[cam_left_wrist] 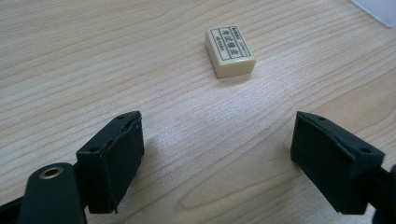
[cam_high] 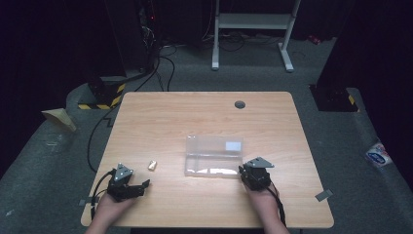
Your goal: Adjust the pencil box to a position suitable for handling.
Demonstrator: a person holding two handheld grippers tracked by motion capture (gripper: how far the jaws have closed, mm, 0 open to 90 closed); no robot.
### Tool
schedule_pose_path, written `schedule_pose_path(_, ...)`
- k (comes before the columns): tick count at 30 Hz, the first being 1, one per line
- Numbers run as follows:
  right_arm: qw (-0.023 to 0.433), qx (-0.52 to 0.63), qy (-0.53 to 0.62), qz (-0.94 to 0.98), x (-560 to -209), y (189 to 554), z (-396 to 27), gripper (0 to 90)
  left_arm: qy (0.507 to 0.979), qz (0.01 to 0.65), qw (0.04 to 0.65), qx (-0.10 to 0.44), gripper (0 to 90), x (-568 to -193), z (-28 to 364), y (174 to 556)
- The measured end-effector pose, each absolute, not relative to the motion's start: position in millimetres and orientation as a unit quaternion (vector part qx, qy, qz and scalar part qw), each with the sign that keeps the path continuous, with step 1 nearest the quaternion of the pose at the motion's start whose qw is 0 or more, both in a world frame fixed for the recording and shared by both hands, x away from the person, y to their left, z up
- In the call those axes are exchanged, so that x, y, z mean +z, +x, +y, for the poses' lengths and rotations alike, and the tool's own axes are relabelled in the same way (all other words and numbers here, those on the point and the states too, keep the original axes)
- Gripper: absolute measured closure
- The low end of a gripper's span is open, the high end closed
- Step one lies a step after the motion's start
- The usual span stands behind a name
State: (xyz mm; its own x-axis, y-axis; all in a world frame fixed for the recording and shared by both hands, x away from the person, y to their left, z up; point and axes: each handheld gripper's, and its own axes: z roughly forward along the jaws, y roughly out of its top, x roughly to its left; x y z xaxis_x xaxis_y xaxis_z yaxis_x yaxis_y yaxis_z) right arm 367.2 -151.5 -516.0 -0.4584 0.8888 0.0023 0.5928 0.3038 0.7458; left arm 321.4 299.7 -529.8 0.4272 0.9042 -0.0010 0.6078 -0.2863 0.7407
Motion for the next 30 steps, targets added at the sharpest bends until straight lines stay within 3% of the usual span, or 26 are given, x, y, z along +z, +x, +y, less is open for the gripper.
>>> schedule_pose_path(20,0.213,0.351,0.473,0.779,-516.8,369.9,-150.5,76.2,0.772,0.489,0.343,0.216,17.6,-529.8,299.7,321.4)
schedule_pose_path(30,0.218,0.374,0.478,0.764,-509.8,367.5,-159.4,68.6,0.772,0.490,0.342,0.216,17.6,-529.8,299.7,321.3)
